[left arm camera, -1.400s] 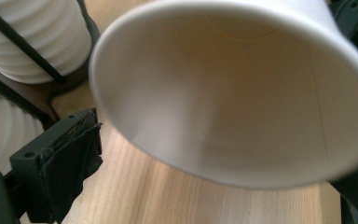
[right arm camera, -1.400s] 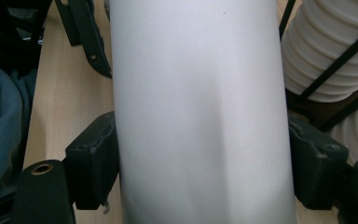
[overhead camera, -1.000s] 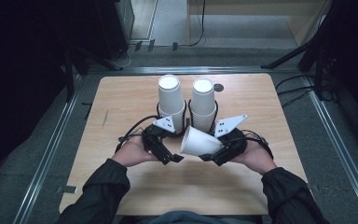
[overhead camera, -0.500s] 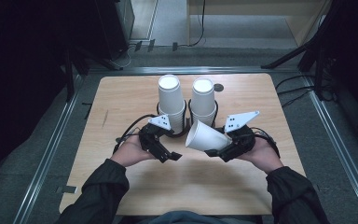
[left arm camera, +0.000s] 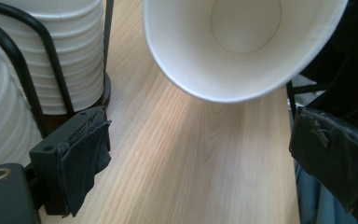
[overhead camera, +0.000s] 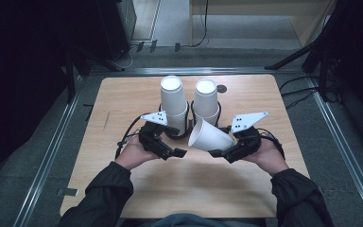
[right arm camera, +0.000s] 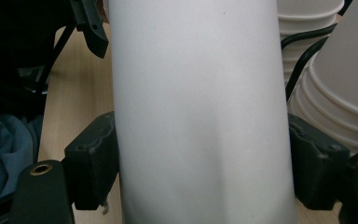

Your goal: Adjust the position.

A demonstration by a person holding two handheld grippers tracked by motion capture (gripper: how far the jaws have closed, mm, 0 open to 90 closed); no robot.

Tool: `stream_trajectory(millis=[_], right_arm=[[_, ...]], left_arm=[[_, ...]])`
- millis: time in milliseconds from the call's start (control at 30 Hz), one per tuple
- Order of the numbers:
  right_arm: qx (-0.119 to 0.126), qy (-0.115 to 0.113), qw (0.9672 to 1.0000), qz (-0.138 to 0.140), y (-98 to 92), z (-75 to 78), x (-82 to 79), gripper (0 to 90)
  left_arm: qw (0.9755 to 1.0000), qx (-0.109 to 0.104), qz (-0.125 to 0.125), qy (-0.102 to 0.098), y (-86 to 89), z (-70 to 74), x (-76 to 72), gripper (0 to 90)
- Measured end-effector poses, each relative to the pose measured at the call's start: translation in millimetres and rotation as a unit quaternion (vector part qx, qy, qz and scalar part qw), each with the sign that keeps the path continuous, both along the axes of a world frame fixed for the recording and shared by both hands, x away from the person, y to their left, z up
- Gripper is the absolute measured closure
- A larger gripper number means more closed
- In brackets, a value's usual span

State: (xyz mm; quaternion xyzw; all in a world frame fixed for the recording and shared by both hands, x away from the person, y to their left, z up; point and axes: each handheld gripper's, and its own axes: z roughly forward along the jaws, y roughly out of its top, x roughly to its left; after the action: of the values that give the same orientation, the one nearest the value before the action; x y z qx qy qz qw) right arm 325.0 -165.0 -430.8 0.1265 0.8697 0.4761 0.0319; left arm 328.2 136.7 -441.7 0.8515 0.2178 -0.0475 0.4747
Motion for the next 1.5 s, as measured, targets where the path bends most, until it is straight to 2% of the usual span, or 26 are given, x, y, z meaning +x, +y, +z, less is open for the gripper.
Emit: stream_trajectory(millis=[133,767,900,1000,1133,1233,1467,1500], right_arm=[[0.004,-0.001,1.0,0.005,2.0,0.5,-0.9,21.4],[-0.014,0.006,0.999,0.041,26.7,-8.4,-5.9,21.3],[-0.014,0.003,0.9989,0.044,29.2,-9.2,-6.8,21.3],[-0.012,0.004,0.9989,0.044,29.1,-9.0,-6.4,21.3],[-0.016,0.004,0.9988,0.045,28.7,-9.4,-6.1,21.4],[-0.017,0.013,0.9988,0.044,28.6,-9.9,-5.7,21.3],[-0.006,0.017,0.999,0.04,27.9,-6.9,-5.5,20.1],[-0.008,0.024,0.999,0.038,27.3,-6.7,-5.4,18.6]], left_arm=[[1.0,-0.001,-0.001,-0.007,-5.9,1.3,-1.0,3.9],[0.9994,-0.011,-0.03,0.012,-25.4,1.3,-2.0,3.5],[0.999,-0.021,-0.033,0.022,-24.7,0.4,-0.3,4.6],[0.9991,-0.026,-0.032,0.014,-23.3,2.2,-1.0,6.6],[0.9991,-0.019,-0.035,0.015,-23.0,3.9,-0.4,9.5],[0.9988,-0.022,-0.039,0.021,-22.1,4.6,0.6,11.6],[0.9986,-0.031,-0.038,0.019,-17.3,8.9,0.9,13.2],[0.9986,-0.033,-0.036,0.02,-16.0,9.5,1.0,13.2]])
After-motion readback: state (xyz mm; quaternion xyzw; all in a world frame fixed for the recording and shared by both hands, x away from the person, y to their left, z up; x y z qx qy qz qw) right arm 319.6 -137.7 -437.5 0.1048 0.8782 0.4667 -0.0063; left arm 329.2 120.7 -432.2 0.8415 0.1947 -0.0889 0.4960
